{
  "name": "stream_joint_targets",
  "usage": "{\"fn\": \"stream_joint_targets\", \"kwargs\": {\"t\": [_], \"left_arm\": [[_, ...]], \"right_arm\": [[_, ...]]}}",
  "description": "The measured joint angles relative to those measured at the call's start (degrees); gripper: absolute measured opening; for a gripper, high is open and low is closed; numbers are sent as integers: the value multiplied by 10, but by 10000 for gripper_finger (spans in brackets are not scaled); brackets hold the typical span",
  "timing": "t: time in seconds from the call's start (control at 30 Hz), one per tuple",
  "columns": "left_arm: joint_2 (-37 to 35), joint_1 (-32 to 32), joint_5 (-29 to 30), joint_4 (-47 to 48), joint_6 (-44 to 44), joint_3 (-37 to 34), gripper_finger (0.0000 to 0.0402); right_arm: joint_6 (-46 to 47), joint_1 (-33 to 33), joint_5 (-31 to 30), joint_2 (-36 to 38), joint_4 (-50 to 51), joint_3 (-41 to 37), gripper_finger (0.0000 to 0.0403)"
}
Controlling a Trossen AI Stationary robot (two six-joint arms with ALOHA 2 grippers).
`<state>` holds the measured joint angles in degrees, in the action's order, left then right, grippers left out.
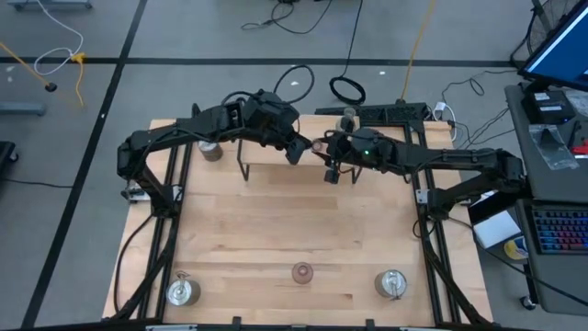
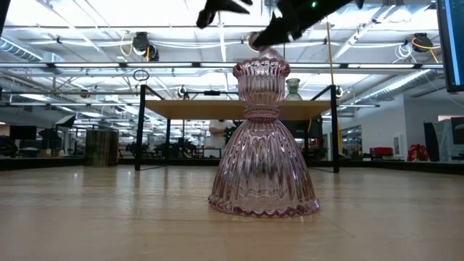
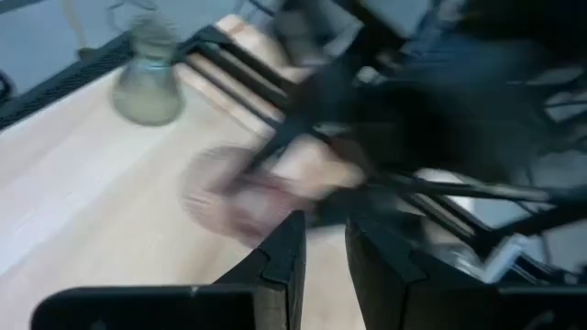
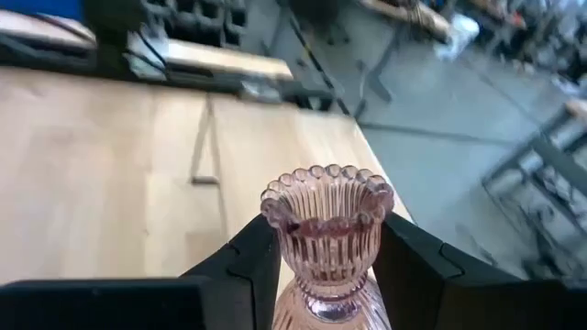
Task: Pick & Place candle stick holders
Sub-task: Put the left pink candle holder on the shelf
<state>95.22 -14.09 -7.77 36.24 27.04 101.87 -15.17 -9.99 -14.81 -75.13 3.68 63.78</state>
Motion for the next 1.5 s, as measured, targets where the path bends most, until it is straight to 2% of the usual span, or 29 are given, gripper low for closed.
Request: {"fn": "stream_joint_targets", "kwargs": {"t": [0.1, 0.33, 0.53, 0.7, 0.93, 1.3, 1.5], "left_arm": [[-9, -1, 4, 7, -1, 1, 81], [-22, -1, 13, 23, -16, 1, 81], [-20, -2, 19, 74, -39, 0, 81], [-20, 0, 59, 125, -56, 0, 81], [-20, 1, 108, 207, -64, 0, 81], [-28, 21, 203, 281, -74, 0, 81], [-27, 22, 214, 315, -74, 0, 81]], "right_arm": [[10, -6, -20, 1, -9, -6, 133], [29, -28, -19, 2, -17, -12, 133], [86, -55, -17, 2, -25, -12, 133], [132, -68, -17, 2, -47, -11, 133], [163, -69, -19, 2, -129, -18, 132], [206, -69, -105, 2, -331, -147, 132], [206, -69, -111, 2, -408, -178, 132]]}}
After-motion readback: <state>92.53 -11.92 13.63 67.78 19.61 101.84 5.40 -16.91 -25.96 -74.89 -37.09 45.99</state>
